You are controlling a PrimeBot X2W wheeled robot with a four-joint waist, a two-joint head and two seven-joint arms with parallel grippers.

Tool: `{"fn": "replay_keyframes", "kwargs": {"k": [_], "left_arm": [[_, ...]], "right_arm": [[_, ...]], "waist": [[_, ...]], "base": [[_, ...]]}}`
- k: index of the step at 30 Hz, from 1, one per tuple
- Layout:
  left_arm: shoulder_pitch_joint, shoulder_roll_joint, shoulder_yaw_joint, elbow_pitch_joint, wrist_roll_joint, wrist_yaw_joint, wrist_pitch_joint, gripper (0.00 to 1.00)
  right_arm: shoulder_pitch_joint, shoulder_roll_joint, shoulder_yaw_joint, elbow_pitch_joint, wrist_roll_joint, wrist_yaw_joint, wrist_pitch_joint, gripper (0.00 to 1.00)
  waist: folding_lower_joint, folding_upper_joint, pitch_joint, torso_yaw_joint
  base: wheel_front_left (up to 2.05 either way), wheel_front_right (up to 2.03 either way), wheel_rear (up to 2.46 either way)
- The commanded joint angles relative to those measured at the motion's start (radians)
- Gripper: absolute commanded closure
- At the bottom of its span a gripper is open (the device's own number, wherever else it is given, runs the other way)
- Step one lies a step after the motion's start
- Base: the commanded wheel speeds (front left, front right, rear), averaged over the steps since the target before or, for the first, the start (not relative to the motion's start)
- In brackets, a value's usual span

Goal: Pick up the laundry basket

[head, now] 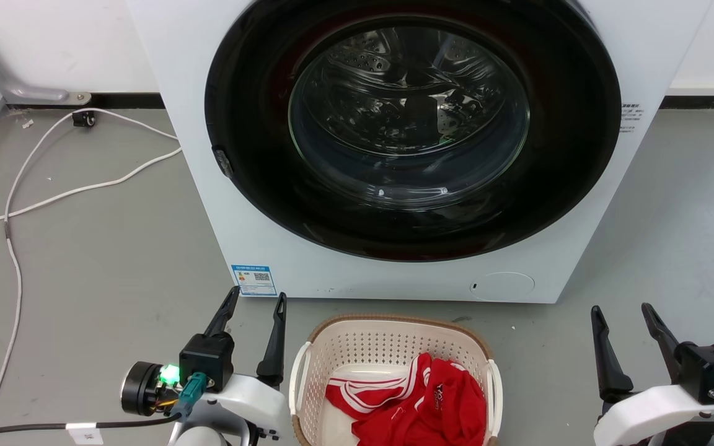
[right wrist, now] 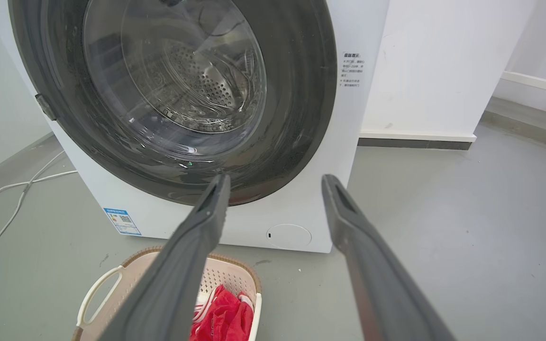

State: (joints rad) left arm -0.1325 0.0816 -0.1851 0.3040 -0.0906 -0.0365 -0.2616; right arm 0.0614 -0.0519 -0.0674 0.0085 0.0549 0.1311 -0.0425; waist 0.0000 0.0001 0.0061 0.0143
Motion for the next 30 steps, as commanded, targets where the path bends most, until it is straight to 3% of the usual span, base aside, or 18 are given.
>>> {"fn": "replay_keyframes", "kwargs": {"k": [1,9,18,30], "left_arm": [[-0.002,-0.003,0.004,0.003,0.008,-0.004,-0.005,0.00],[-0.039,-0.009,0.013,0.040,0.006,-0.007,-0.004,0.00],[-0.228,0.002,0.016,0.188,-0.008,-0.035,-0.001,0.00],[-0.494,0.034,-0.024,0.500,-0.056,-0.085,0.093,0.00]], "right_arm": [[-0.004,0.003,0.001,0.002,0.004,-0.001,-0.002,0.00],[-0.021,0.003,0.000,0.007,0.008,-0.001,-0.008,0.00],[-0.147,0.003,0.004,0.069,0.024,-0.001,-0.011,0.00],[-0.377,0.002,0.035,0.339,0.041,-0.001,-0.030,0.00]], "waist": [[0.0000,-0.0001,0.000,0.000],[0.0000,-0.0001,0.036,-0.001],[0.0000,-0.0001,0.222,-0.019],[0.0000,-0.0001,0.460,-0.049]], "base": [[0.00,0.00,0.00],[0.00,0.00,0.00],[0.00,0.00,0.00],[0.00,0.00,0.00]]}}
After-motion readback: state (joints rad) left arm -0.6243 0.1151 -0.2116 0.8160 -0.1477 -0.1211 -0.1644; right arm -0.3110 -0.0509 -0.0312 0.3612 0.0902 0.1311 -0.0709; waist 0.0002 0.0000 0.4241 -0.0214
